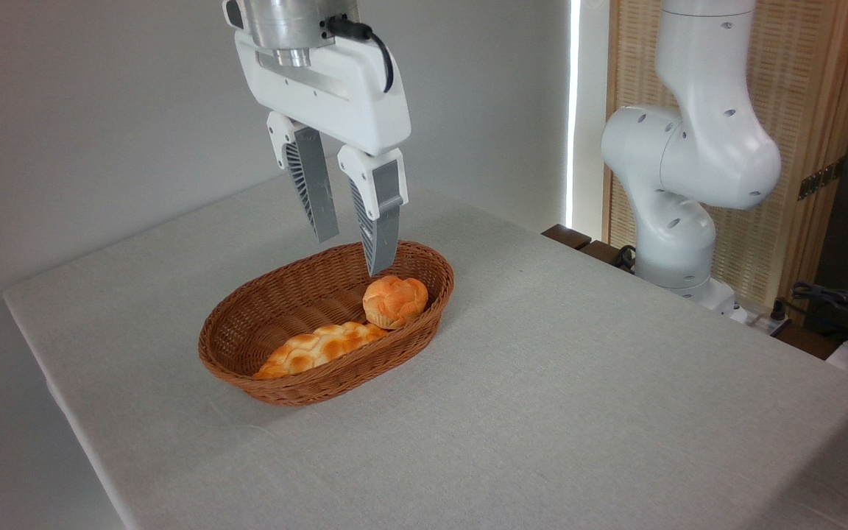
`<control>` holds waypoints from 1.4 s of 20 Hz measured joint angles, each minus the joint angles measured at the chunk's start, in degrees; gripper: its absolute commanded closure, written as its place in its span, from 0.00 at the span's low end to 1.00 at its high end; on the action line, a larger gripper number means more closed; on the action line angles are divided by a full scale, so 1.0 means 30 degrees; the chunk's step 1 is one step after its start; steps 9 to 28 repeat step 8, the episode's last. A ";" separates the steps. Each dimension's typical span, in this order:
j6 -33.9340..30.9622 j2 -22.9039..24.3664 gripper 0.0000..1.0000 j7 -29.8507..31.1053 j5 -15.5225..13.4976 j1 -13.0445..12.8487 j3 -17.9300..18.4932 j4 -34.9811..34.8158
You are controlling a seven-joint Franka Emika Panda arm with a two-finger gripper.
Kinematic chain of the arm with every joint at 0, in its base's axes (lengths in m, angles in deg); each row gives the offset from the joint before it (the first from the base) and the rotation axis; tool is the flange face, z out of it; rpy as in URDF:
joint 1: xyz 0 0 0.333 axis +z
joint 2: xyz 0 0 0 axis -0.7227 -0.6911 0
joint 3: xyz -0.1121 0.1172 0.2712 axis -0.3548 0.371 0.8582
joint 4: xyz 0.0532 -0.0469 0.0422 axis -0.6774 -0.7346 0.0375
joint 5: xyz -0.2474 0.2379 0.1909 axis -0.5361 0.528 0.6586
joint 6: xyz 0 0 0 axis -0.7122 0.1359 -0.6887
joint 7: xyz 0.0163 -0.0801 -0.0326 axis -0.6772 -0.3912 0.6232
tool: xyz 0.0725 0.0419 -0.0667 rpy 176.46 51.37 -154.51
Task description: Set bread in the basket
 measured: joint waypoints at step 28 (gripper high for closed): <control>-0.0009 -0.0076 0.00 0.0019 0.0001 0.0002 -0.0165 0.0005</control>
